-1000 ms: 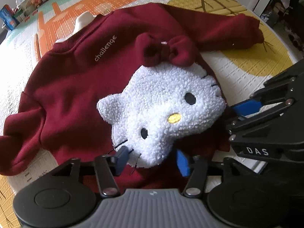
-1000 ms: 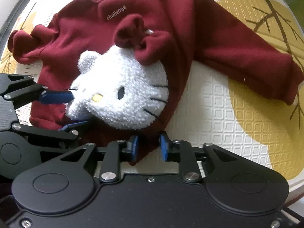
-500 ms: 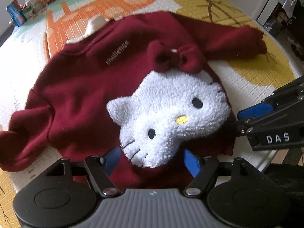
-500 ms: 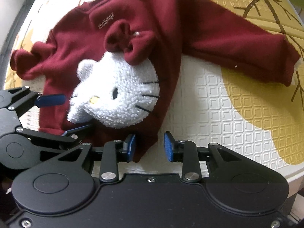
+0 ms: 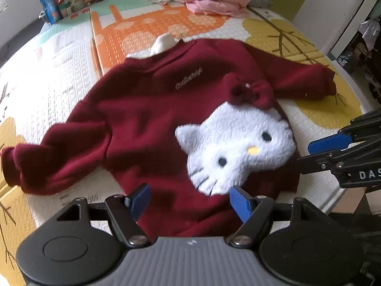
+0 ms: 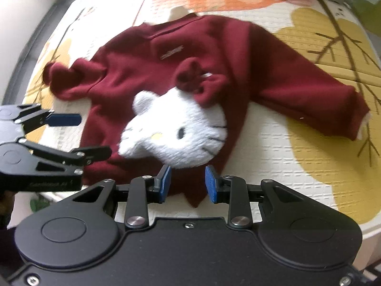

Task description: Fold clothes

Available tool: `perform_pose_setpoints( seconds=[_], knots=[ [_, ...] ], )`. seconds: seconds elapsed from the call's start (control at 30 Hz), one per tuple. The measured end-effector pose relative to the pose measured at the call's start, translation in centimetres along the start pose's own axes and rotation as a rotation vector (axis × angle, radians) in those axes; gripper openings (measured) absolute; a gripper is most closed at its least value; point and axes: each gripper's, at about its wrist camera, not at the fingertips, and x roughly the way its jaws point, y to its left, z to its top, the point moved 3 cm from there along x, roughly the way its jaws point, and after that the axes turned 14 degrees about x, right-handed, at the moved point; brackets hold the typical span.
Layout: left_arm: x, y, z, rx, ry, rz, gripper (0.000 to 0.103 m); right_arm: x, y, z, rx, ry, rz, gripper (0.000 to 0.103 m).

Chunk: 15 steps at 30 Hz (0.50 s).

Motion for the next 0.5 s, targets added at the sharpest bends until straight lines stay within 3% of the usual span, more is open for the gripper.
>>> perform_pose_setpoints(
  seconds=[0.4, 0.5],
  knots=[
    [1.1, -1.0, -4.2, 0.052, 0.064, -0.048, 0.076, 3.1, 1.3, -2.9, -0.092, 0.082, 0.055, 0.030],
    [1.6, -1.0, -4.8, 0.054, 0.084, -0.017, 0.076, 4.0, 0.8, -3.0, -0.080, 0.095, 0.065, 0.030]
  ],
)
